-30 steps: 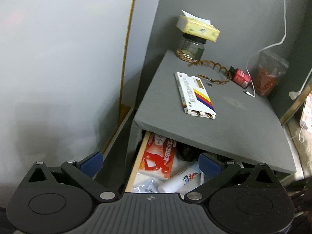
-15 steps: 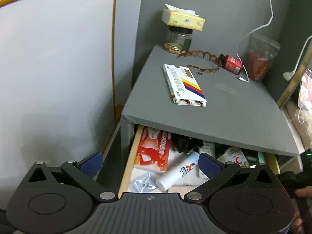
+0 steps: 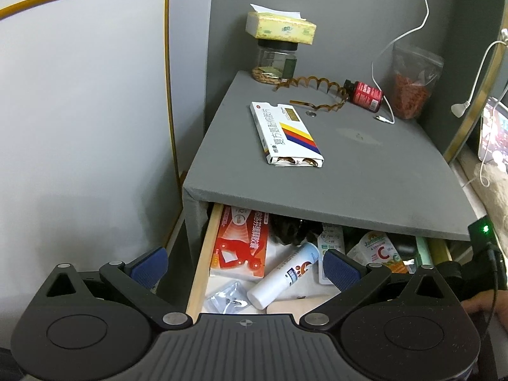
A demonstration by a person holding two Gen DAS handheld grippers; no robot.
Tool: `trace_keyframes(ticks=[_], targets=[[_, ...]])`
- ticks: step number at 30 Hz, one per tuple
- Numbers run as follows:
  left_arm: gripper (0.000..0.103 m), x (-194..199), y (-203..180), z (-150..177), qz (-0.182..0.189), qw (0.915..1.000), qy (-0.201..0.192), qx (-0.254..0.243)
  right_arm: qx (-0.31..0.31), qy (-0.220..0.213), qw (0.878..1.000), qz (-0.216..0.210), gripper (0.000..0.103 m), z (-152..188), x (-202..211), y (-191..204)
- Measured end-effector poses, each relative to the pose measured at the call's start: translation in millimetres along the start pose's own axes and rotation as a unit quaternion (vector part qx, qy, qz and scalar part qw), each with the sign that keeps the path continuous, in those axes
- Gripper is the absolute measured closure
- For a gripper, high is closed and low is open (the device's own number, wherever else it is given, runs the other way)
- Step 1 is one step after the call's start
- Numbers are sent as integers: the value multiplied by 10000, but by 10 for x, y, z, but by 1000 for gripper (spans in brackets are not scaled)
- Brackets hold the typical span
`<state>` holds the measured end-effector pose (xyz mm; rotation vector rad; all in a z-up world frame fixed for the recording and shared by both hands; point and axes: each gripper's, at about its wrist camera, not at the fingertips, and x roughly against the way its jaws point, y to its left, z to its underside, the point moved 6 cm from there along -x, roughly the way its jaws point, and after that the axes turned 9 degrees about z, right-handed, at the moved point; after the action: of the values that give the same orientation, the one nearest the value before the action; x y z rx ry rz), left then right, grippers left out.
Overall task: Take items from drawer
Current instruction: 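Open the right tool to release the box and move back to the drawer, then nudge the white medicine box on the nightstand top with the right tool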
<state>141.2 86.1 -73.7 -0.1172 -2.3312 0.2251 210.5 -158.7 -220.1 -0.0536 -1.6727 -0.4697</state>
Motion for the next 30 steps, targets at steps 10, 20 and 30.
trace_keyframes(ticks=[10, 20, 30], targets=[[0, 38, 8, -41, 41, 9998, -147, 101, 2188, -2123, 9504, -612, 59, 205, 917, 917], [0, 56, 43, -53, -56, 9996, -223, 191, 1823, -2907, 9387, -329, 42, -608, 890, 1849], [0, 46, 16, -85, -21, 9995, -269, 157, 2380, -2674, 9309, -727, 40, -341, 677, 2119]])
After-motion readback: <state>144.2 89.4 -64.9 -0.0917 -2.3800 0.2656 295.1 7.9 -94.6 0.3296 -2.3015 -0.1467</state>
